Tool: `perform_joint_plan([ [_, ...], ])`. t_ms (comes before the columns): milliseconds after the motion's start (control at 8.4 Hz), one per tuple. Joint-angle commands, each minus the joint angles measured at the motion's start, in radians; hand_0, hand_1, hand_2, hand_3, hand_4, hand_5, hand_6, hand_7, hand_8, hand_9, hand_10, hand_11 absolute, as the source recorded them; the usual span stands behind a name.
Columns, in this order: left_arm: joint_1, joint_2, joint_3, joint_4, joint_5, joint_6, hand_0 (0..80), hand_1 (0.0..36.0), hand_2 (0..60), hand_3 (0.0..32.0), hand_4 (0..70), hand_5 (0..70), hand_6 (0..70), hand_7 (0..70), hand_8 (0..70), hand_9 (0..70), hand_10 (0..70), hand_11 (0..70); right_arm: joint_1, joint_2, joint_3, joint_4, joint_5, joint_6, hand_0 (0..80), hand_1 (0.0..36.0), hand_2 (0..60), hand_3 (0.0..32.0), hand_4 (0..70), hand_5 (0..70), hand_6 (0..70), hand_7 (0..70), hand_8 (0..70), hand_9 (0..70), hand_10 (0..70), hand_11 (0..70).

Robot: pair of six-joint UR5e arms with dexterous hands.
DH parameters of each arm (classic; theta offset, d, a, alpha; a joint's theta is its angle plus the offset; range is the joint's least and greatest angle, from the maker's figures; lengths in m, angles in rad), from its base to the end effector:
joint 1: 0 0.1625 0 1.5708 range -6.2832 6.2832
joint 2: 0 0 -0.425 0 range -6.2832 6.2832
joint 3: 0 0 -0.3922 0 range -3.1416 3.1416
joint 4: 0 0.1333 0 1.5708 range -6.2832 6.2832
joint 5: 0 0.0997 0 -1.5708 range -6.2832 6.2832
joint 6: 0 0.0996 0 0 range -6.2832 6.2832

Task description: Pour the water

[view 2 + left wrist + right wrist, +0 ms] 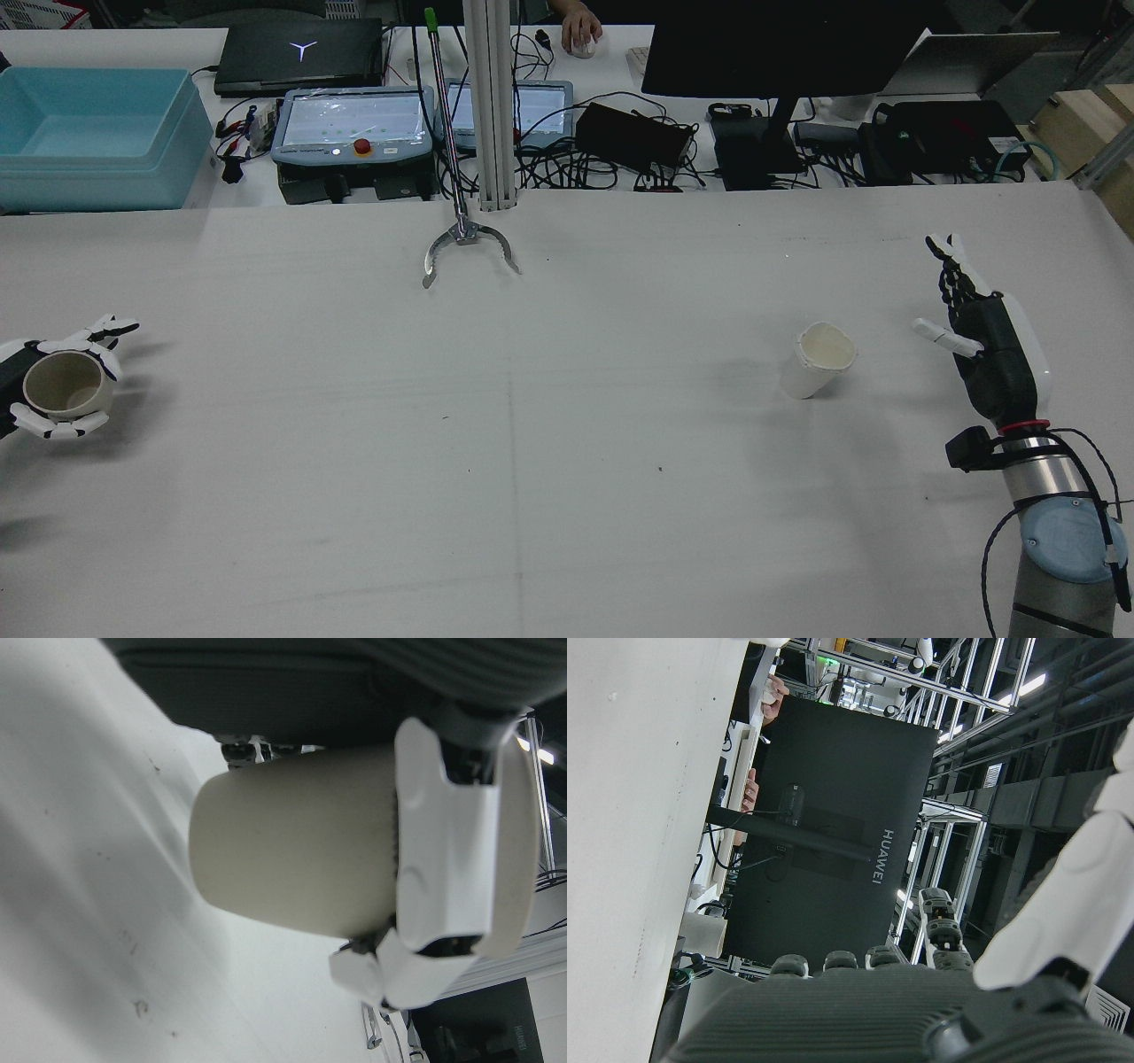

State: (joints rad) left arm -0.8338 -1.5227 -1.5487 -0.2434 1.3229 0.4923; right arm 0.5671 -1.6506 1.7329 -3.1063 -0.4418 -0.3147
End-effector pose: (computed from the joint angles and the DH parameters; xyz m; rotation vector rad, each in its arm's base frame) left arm 0.2079 -0.4637 0.6961 -0.0368 2.0368 -1.5363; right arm -0.2267 -0.4092 0.6479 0.3744 -2.2057 2.1260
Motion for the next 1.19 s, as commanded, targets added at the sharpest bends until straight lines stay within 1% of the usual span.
perform_joint_plan([
  [0, 0.001, 0.009, -0.013, 0.001, 0.001, -0.006, 23.6, 9.2, 60.0, 0.0, 70.0, 10.5, 9.1, 17.0, 0.8, 2.0, 4.9, 6.2, 0.0, 0.0, 0.0, 0.0, 0.0, 0.0, 41.0, 8.2, 8.6, 3.8, 5.4, 9.5, 0.0, 3.5, 0.0, 0.0, 0.0, 0.0],
  [119, 0.001, 0.009, -0.014, 0.003, 0.001, -0.006, 18.4, 2.3, 37.7, 0.0, 70.0, 4.9, 8.6, 16.5, 0.7, 1.9, 4.3, 5.0, 0.002, 0.0, 0.002, 0.0, 0.0, 0.0, 41.0, 8.2, 8.5, 3.8, 5.4, 9.6, 0.0, 3.6, 0.0, 0.0, 0.0, 0.0],
  [238, 0.001, 0.009, -0.014, 0.003, 0.001, -0.006, 13.2, 0.0, 27.5, 0.0, 70.0, 7.3, 8.5, 16.4, 0.7, 1.8, 3.8, 4.0, 0.005, 0.0, 0.002, 0.0, 0.0, 0.0, 41.0, 8.2, 8.6, 3.8, 5.4, 9.5, 0.0, 3.5, 0.0, 0.0, 0.0, 0.0],
  [357, 0.001, 0.009, -0.014, 0.004, 0.001, -0.006, 15.0, 0.0, 27.1, 0.0, 70.0, 13.2, 8.7, 16.7, 0.7, 1.9, 3.8, 4.0, 0.007, 0.0, 0.002, 0.0, 0.0, 0.0, 41.0, 8.2, 8.5, 3.8, 5.4, 9.4, 0.0, 3.6, 0.0, 0.0, 0.0, 0.0],
  [476, 0.001, 0.009, -0.014, 0.009, 0.001, -0.005, 17.2, 0.2, 29.3, 0.0, 70.0, 17.1, 8.8, 16.5, 0.7, 1.9, 3.8, 4.1, 0.007, 0.002, 0.002, 0.0, 0.0, 0.0, 41.0, 8.2, 8.5, 4.0, 5.4, 9.4, 0.0, 3.5, 0.0, 0.0, 0.0, 0.0],
  [714, 0.001, 0.007, -0.022, 0.024, -0.001, -0.003, 25.0, 3.2, 35.3, 0.0, 70.0, 29.1, 8.7, 16.1, 0.7, 1.8, 4.4, 5.2, 0.008, -0.002, 0.005, 0.0, 0.0, 0.0, 40.9, 8.2, 8.6, 4.0, 5.4, 9.4, 0.0, 3.6, 0.0, 0.0, 0.0, 0.0],
  [833, 0.001, 0.009, -0.034, 0.036, -0.001, -0.003, 30.5, 6.5, 43.6, 0.0, 70.0, 42.0, 8.8, 16.2, 0.7, 1.8, 4.7, 5.9, 0.01, -0.002, 0.005, 0.0, 0.0, 0.0, 40.9, 8.1, 8.5, 3.8, 5.6, 9.5, 0.0, 3.8, 0.0, 0.0, 0.0, 0.0],
  [952, -0.001, 0.009, -0.037, 0.042, -0.002, -0.003, 35.4, 10.5, 54.8, 0.0, 70.0, 57.7, 8.9, 16.1, 0.7, 1.8, 5.1, 6.7, 0.008, -0.002, 0.005, 0.0, 0.0, 0.0, 40.7, 8.0, 8.4, 4.0, 5.5, 9.5, 0.0, 3.7, 0.0, 0.0, 0.0, 0.0],
  [1071, -0.001, 0.009, -0.037, 0.042, -0.002, -0.003, 38.0, 15.7, 60.0, 0.0, 70.0, 70.0, 9.1, 16.3, 0.8, 1.8, 5.7, 7.8, 0.01, -0.002, 0.005, 0.0, 0.0, 0.0, 40.7, 8.0, 8.4, 4.0, 5.6, 9.5, 0.0, 3.7, 0.0, 0.0, 0.0, 0.0],
])
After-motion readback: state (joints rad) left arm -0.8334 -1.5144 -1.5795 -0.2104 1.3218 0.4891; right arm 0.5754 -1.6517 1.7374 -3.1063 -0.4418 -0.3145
